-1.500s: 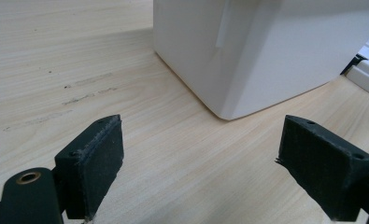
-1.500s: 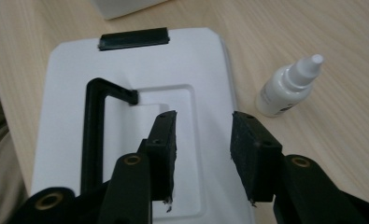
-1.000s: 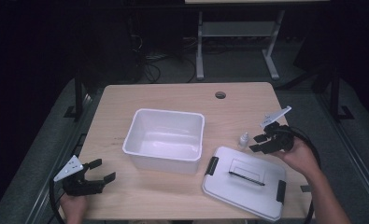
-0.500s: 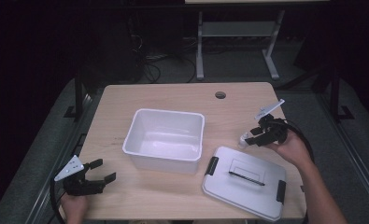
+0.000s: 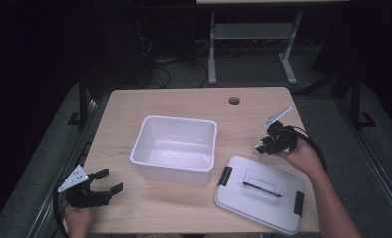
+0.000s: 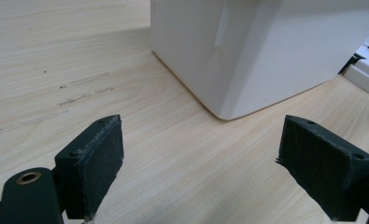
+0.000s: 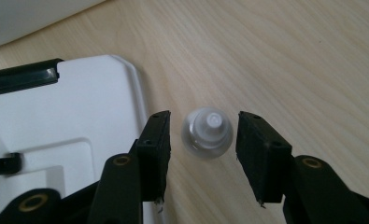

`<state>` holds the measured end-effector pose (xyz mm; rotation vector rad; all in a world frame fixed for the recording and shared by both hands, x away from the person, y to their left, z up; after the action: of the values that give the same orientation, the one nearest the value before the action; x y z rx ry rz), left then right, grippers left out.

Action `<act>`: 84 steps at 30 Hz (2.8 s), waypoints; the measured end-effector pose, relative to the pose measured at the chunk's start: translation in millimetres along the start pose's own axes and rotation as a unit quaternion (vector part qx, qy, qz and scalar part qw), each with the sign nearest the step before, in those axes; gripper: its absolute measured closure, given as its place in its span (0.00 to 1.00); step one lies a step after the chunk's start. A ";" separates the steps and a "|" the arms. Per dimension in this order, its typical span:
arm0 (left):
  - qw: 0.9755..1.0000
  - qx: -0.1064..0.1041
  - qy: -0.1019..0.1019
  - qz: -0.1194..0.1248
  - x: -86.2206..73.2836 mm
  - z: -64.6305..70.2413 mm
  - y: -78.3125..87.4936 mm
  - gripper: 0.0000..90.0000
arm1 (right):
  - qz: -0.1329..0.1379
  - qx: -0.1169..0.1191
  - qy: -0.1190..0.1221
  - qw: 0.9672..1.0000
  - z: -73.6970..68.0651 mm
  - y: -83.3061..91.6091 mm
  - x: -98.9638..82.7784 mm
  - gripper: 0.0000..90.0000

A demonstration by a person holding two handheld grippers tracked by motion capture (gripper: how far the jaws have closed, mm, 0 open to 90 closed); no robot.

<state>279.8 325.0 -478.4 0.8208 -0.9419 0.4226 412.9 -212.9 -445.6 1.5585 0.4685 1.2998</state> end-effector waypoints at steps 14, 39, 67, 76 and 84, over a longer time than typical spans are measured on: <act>1.000 -0.001 0.001 0.003 0.7 -1.4 1.0 0.15 | -0.022 0.008 0.000 1.000 0.3 -14.9 -1.3 0.58; 1.000 -0.002 0.002 0.007 1.7 -1.8 2.6 0.15 | -0.026 0.012 -0.002 1.000 0.1 -18.9 0.1 0.66; 0.999 -0.014 0.017 0.034 5.6 -2.2 7.0 0.14 | 0.016 0.025 0.053 0.998 -57.3 60.2 52.9 0.67; 0.999 -0.013 0.018 0.033 4.9 -2.5 8.1 0.15 | 0.018 0.043 0.061 0.997 -73.3 68.0 65.0 0.67; 0.999 -0.011 0.014 0.029 4.6 -1.6 7.4 0.15 | 0.016 0.050 0.082 0.995 -88.0 83.1 84.1 0.67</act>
<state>278.5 330.8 -471.9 0.7673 -0.9446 0.4732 339.0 -141.5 -339.9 1.5534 0.6212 1.4556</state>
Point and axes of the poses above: each handheld gripper's, and its own axes: y roughly backward along the jaws, x roughly out of its top, z roughly to its right, the point moved 5 cm from there along -y, roughly forward along the jaws, and after that the axes turned 13 degrees about y, right-handed, at the moved point
